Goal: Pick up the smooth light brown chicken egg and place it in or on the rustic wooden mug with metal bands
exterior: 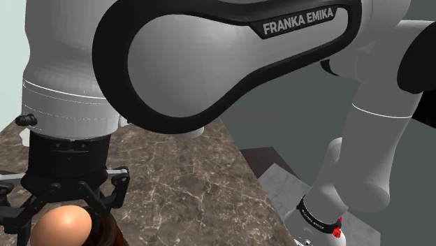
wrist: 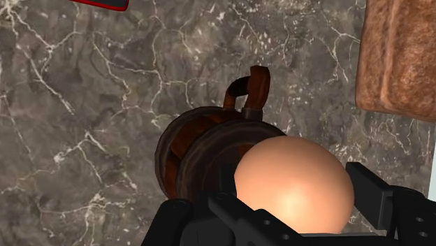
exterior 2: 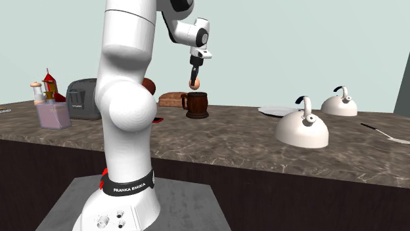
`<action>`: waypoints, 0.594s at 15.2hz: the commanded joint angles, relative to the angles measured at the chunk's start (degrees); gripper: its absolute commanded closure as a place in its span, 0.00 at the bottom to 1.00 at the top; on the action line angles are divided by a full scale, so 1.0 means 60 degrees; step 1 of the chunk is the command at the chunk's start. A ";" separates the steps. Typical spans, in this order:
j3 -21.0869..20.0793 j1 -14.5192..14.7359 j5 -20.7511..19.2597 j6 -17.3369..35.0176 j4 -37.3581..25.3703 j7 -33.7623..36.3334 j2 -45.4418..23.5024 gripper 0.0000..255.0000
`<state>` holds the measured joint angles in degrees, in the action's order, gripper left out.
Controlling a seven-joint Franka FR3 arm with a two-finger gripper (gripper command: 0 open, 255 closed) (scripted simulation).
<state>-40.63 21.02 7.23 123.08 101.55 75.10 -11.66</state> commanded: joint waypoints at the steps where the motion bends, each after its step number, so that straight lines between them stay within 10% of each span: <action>1: 0.0008 0.0021 -0.0032 0.0272 0.0210 -0.0014 -0.0069 1.00; 8: 0.0008 0.0021 -0.0032 0.0272 0.0210 -0.0014 -0.0069 1.00; 9: 0.0008 0.0021 -0.0032 0.0272 0.0209 -0.0014 -0.0070 0.00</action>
<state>-40.58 21.15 7.04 124.71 102.81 75.02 -12.09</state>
